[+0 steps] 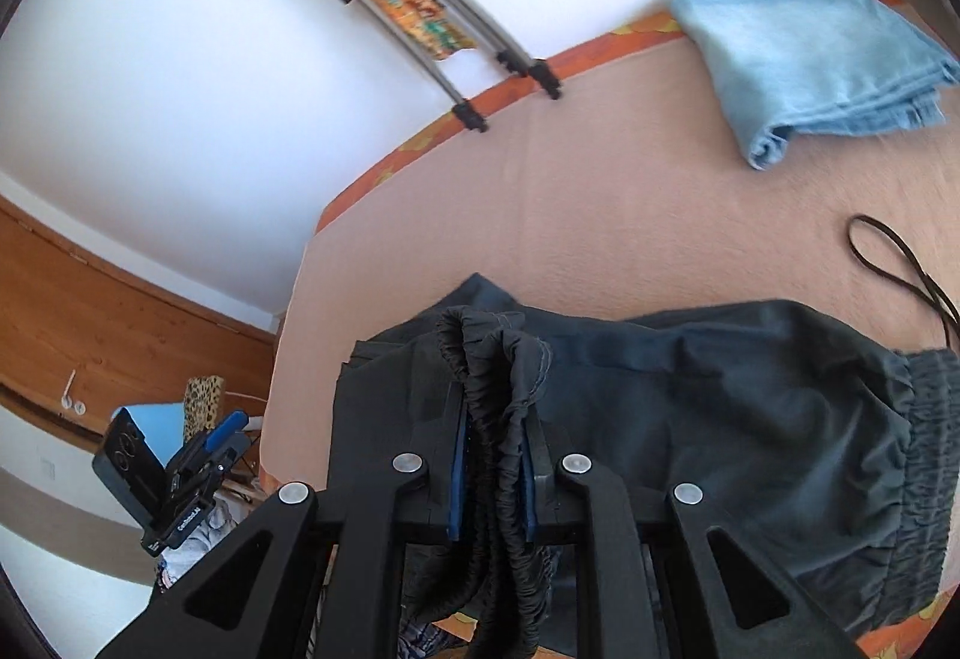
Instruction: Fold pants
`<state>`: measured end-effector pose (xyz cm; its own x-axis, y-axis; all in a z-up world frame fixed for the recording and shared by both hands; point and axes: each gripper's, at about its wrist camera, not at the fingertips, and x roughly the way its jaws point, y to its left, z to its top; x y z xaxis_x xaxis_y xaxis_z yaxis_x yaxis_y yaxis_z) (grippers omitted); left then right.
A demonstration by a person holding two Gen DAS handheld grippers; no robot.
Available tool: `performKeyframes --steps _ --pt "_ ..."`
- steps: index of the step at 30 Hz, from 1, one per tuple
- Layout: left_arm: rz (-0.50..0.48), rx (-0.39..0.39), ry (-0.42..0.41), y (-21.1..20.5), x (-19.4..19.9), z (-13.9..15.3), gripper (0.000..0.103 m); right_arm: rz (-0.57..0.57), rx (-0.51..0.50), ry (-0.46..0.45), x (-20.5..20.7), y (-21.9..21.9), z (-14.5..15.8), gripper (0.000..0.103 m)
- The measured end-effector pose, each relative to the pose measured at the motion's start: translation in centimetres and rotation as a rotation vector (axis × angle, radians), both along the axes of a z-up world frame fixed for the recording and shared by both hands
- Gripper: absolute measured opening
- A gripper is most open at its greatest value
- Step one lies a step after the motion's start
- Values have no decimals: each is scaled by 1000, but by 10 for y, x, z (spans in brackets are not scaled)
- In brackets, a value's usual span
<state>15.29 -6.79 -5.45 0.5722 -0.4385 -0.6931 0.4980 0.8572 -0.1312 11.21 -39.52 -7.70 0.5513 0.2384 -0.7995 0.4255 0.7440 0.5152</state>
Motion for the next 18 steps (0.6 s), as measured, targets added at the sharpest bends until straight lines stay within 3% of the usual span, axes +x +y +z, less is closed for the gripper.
performKeyframes --steps 10,11,12,13,18 --pt "-115 68 108 -37 -2 -47 33 -159 -16 71 -80 -91 -36 15" --pt "-129 74 121 -39 -2 -52 33 -178 -1 71 -84 -98 -41 21" --pt "-136 80 131 -41 -1 -56 33 -202 11 75 -89 -103 -45 36" --pt "-142 80 136 -41 -3 -58 33 -231 12 81 -94 -107 -47 42" --pt "-162 61 165 -41 -5 -74 33 -230 -43 104 -112 -98 -39 54"
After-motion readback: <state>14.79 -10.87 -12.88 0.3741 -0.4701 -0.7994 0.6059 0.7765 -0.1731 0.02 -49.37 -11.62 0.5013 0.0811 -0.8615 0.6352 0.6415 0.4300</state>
